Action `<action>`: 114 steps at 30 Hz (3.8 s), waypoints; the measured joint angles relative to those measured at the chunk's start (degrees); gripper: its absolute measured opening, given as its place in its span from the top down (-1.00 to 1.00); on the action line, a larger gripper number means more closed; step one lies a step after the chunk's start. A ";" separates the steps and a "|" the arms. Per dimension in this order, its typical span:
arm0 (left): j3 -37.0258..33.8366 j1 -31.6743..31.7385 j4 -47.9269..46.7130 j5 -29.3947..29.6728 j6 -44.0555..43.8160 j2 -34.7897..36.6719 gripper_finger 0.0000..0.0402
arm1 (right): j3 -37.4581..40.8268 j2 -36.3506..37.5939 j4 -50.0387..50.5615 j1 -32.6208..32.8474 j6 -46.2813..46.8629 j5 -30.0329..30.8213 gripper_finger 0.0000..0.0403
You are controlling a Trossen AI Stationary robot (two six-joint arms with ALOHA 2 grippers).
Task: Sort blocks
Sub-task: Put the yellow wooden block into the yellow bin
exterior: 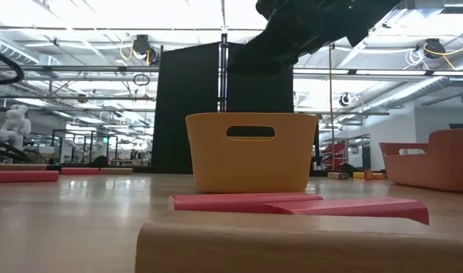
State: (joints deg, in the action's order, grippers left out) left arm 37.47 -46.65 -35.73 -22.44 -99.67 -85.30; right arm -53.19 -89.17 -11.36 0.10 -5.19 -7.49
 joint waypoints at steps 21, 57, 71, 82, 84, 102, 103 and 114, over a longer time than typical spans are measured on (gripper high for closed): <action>1.09 2.15 -0.41 2.50 13.04 -0.17 0.58 | 0.00 0.00 0.92 0.00 1.65 0.00 -0.25; 3.35 25.28 34.35 59.67 100.63 14.24 0.53 | -9.15 -13.46 -24.05 2.35 -4.28 -0.36 -0.25; 3.35 26.16 38.78 52.03 103.24 14.15 0.53 | -9.14 -13.60 -23.50 3.01 -5.95 0.28 -0.25; 3.37 26.13 41.95 51.98 103.61 14.17 0.53 | -9.11 -13.60 -23.62 3.01 -4.96 0.26 -0.12; 3.37 26.11 41.95 51.96 103.49 14.17 0.53 | -9.11 -13.60 -23.74 3.01 -4.93 0.33 -0.02; 4.71 26.06 32.41 55.08 98.52 15.24 -0.08 | -9.01 -10.38 -18.43 2.87 -5.55 8.99 0.56; 5.49 26.03 28.33 55.08 96.51 15.63 -0.10 | -9.01 -9.23 -15.98 2.84 -5.55 10.18 0.53; 8.29 28.61 -14.80 42.72 65.11 18.37 -0.13 | -9.05 -6.05 10.60 2.57 3.66 10.19 0.45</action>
State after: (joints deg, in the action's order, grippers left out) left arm 45.76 -18.04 -50.53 20.28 -34.57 -66.93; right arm -62.24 -95.21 -0.75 2.68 -1.53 2.70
